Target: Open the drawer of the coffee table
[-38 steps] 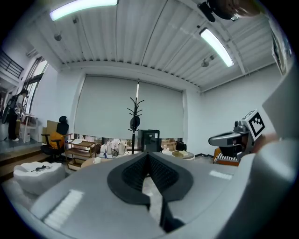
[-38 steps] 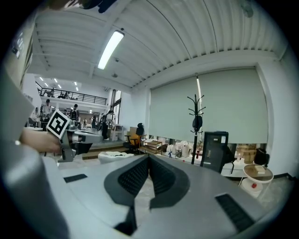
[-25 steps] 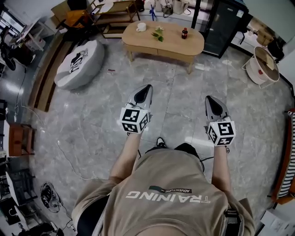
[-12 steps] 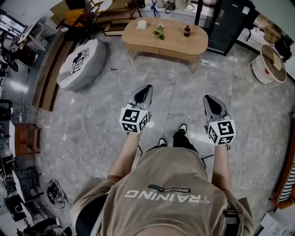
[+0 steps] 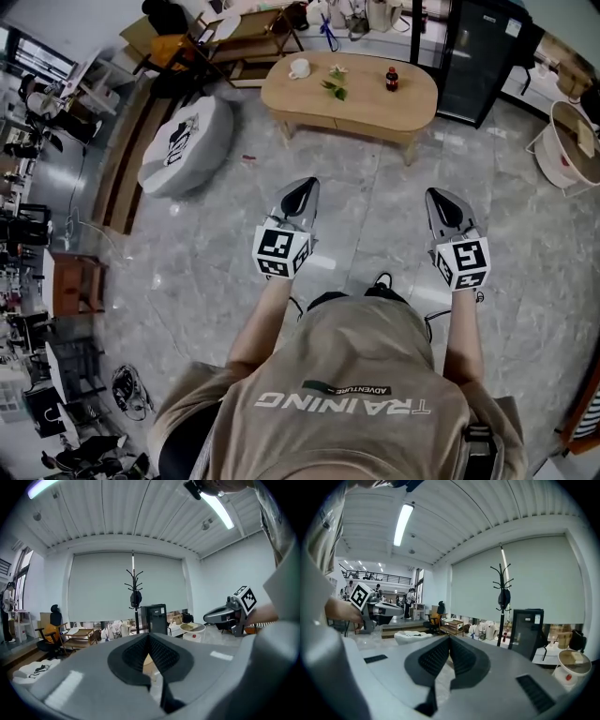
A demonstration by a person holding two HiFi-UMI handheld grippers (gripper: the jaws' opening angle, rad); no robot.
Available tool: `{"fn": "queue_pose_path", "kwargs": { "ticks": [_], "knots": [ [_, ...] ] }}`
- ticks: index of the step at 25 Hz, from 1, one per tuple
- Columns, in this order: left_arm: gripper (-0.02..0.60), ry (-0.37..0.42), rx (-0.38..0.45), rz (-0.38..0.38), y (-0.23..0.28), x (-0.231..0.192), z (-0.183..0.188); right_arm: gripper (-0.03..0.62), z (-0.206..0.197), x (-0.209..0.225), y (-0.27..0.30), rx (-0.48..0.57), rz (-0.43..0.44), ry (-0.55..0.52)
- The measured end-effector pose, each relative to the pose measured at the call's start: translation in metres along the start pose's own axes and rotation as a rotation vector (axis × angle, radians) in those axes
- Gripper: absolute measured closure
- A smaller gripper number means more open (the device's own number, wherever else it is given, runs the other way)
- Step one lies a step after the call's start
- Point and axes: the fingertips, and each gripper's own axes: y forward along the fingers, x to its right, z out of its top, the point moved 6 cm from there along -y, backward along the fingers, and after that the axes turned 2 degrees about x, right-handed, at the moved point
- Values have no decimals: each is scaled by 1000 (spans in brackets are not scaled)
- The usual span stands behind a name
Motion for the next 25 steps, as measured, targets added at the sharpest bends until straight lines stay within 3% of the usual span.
{"fn": "queue_pose_path", "kwargs": {
  "ticks": [10, 18, 25],
  "knots": [
    [575, -44, -35, 3, 24, 10, -17, 589, -13, 6, 27, -37, 117, -11],
    [575, -92, -59, -31, 54, 12, -38, 589, -42, 18, 38, -107, 95, 28],
    [575, -105, -38, -45, 89, -27, -41, 589, -36, 32, 71, -129, 55, 19]
  ]
}}
